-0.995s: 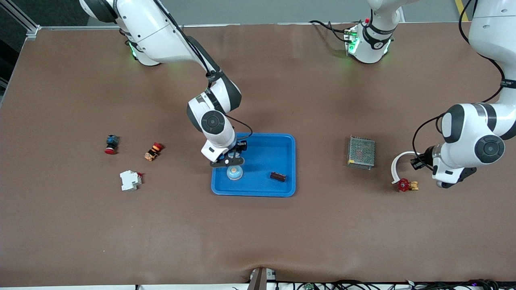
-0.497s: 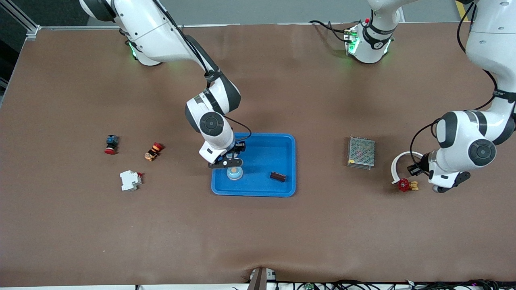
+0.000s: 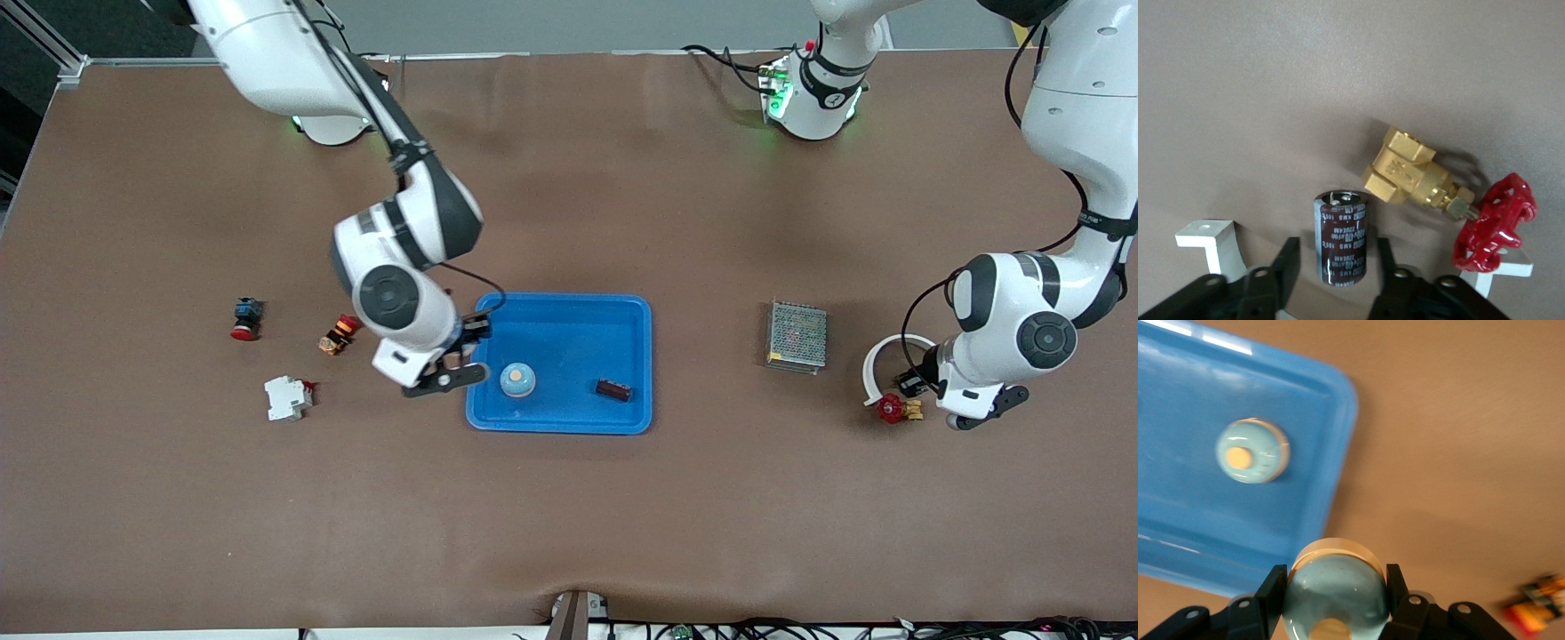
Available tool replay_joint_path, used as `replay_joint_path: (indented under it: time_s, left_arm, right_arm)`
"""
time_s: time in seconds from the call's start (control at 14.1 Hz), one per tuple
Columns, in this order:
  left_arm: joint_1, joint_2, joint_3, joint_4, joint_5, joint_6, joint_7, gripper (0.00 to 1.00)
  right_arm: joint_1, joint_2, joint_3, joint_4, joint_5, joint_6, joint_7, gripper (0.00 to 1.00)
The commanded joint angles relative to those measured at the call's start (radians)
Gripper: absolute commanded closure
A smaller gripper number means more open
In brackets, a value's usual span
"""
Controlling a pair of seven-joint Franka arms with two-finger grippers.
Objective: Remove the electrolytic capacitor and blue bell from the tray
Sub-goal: 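Move the bell with the right gripper beside the white breaker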
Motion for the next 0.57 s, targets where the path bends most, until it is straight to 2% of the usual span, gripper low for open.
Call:
replay_joint_path:
  time_s: [0.0,0.21,0.5]
  left_arm:
    - [0.008,-0.020,-0.010,0.001,0.023,-0.005,-0.003,0.00]
    - [-0.003,-0.062,-0.028,0.005,0.011,-0.061,-0.024,0.00]
    - [-0.009,-0.071,-0.158,0.085,0.006,-0.201,-0.203,0.00]
  right_arm:
    - [-0.128,-0.026,0.018,0.000,0.000,-0.020,-0.253,0.65]
    - [-0.237,-0.027,0.018,0.010,0.000,-0.040,-0.467,0.65]
    - [-0.373,-0.029,0.017,0.010,-0.058,-0.075,-0.752,0.65]
